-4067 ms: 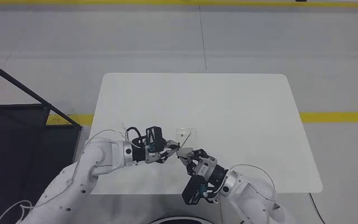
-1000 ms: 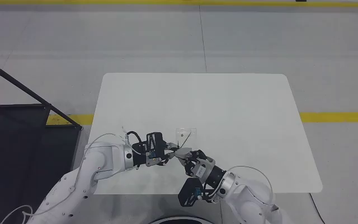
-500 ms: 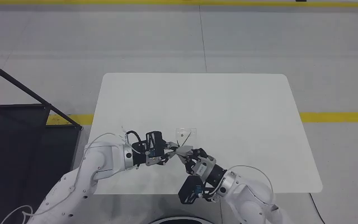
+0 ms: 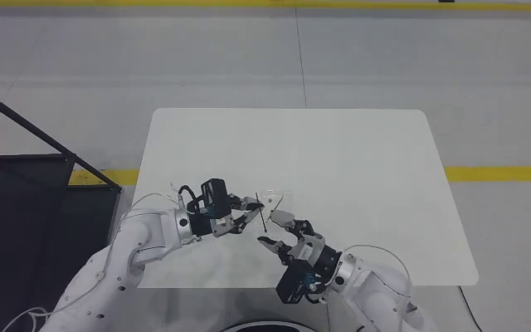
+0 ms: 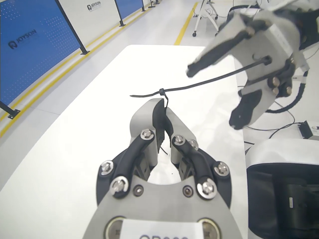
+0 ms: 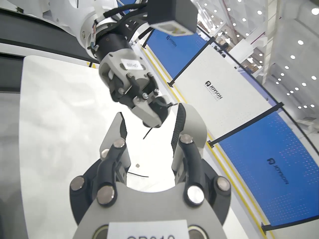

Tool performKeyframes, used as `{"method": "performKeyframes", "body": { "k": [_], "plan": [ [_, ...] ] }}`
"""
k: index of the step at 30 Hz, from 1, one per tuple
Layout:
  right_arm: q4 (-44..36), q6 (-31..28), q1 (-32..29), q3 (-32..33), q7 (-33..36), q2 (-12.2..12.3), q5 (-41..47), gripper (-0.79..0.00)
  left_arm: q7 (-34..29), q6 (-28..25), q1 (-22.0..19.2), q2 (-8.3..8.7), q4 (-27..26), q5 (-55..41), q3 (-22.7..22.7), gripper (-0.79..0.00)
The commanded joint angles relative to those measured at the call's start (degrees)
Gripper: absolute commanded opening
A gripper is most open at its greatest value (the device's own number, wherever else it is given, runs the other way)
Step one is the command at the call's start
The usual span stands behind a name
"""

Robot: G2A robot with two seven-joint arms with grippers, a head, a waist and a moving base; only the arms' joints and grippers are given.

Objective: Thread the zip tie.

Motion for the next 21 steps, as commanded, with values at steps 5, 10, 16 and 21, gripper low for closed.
{"method": "performKeyframes", "body": {
  "k": [5, 10, 16, 21],
  "plan": [
    [3.7, -5.4, 4.4, -1.2, 4.7, -0.6, 6.2, -0.348, 1.7, -1.2, 0.4, -0.03, 0.3, -2.1, -1.1, -0.785],
    [6.3, -4.9, 6.7, -1.8, 6.8, -1.2, 10.9, -0.409, 2.8, -3.4, 0.6, -0.03, 0.4, -2.6, -1.5, -0.785],
    [8.1, -4.2, 8.6, -2.6, 8.5, -1.7, 14.3, -0.428, 3.2, -4.4, 0.6, -0.11, 0.5, -2.2, -1.7, -0.785],
    [8.2, -3.3, 9.1, -3.1, 8.6, -1.9, 14.6, -0.446, 3.4, -4.7, 0.6, -0.21, 0.5, -1.7, -1.6, -0.785]
  ]
}}
